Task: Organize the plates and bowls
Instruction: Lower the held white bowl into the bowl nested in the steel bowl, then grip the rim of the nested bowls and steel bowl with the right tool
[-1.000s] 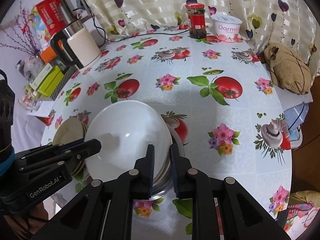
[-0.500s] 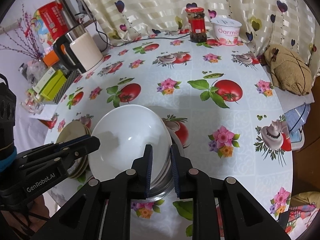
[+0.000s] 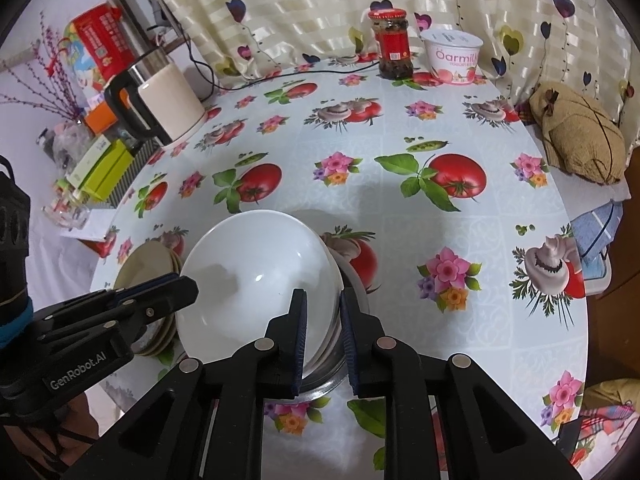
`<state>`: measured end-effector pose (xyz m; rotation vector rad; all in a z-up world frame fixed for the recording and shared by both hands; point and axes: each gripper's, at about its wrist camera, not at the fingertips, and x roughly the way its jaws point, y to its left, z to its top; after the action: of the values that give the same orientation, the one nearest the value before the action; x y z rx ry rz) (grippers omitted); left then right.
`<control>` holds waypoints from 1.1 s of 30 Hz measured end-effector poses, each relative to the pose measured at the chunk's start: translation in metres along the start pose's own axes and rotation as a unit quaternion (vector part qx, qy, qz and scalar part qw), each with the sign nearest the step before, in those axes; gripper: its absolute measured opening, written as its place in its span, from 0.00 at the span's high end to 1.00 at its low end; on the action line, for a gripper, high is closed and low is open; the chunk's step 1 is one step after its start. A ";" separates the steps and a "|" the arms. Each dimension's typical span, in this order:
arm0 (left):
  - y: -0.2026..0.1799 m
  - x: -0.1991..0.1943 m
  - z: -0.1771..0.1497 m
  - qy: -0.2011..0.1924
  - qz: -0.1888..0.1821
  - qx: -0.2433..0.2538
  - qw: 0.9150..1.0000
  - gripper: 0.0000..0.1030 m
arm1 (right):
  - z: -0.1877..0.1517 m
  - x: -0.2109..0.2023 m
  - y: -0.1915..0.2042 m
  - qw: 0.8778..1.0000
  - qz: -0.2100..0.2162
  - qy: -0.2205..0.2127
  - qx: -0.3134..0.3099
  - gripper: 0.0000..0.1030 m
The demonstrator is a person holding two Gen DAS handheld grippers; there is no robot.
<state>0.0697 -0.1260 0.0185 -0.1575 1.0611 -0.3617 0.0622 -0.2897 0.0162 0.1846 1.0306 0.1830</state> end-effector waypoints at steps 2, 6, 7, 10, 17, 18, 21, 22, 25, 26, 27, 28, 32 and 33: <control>0.000 -0.003 0.000 -0.008 -0.004 0.001 1.000 0.85 | 0.000 -0.003 -0.002 1.000 0.004 -0.004 0.002 0.83; 0.003 -0.012 0.001 -0.028 -0.013 -0.001 1.000 0.85 | 0.001 -0.010 -0.006 1.000 0.004 -0.016 0.005 0.83; 0.004 -0.014 0.001 -0.031 -0.015 -0.002 0.999 0.85 | 0.001 -0.012 -0.007 1.000 0.003 -0.019 0.007 0.83; 0.011 -0.018 0.000 -0.043 -0.019 -0.009 0.999 0.85 | 0.001 -0.019 -0.014 0.999 0.005 -0.029 0.015 0.82; 0.030 -0.023 -0.002 -0.057 -0.026 -0.028 0.998 0.84 | -0.003 -0.034 -0.032 0.998 0.011 -0.051 0.032 0.82; 0.033 -0.022 -0.002 -0.057 -0.029 -0.032 0.997 0.84 | -0.003 -0.034 -0.033 0.998 0.012 -0.051 0.034 0.82; 0.039 -0.021 -0.005 -0.059 -0.031 -0.037 0.997 0.84 | -0.005 -0.035 -0.038 0.998 0.019 -0.051 0.035 0.82; 0.040 -0.020 -0.005 -0.059 -0.032 -0.037 0.997 0.84 | -0.006 -0.035 -0.039 0.998 0.021 -0.050 0.033 0.82; 0.043 -0.019 -0.007 -0.059 -0.033 -0.037 0.997 0.84 | -0.008 -0.034 -0.041 0.998 0.026 -0.049 0.036 0.82; 0.044 -0.018 -0.008 -0.060 -0.033 -0.036 0.997 0.84 | -0.009 -0.034 -0.041 0.998 0.029 -0.049 0.035 0.81; 0.045 -0.018 -0.009 -0.062 -0.029 -0.036 0.997 0.84 | -0.010 -0.033 -0.042 0.998 0.029 -0.049 0.034 0.79; 0.045 -0.018 -0.010 -0.063 -0.027 -0.036 0.997 0.84 | -0.011 -0.032 -0.042 0.998 0.029 -0.049 0.033 0.76; 0.049 -0.015 -0.013 -0.065 -0.023 -0.033 0.997 0.84 | -0.015 -0.030 -0.046 0.997 0.038 -0.048 0.035 0.68; 0.049 -0.014 -0.014 -0.065 -0.021 -0.032 0.997 0.84 | -0.015 -0.029 -0.046 0.997 0.040 -0.047 0.035 0.67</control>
<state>0.0622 -0.0743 0.0088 -0.2576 0.9424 -0.3514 0.0374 -0.3402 0.0219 0.2950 0.9364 0.2093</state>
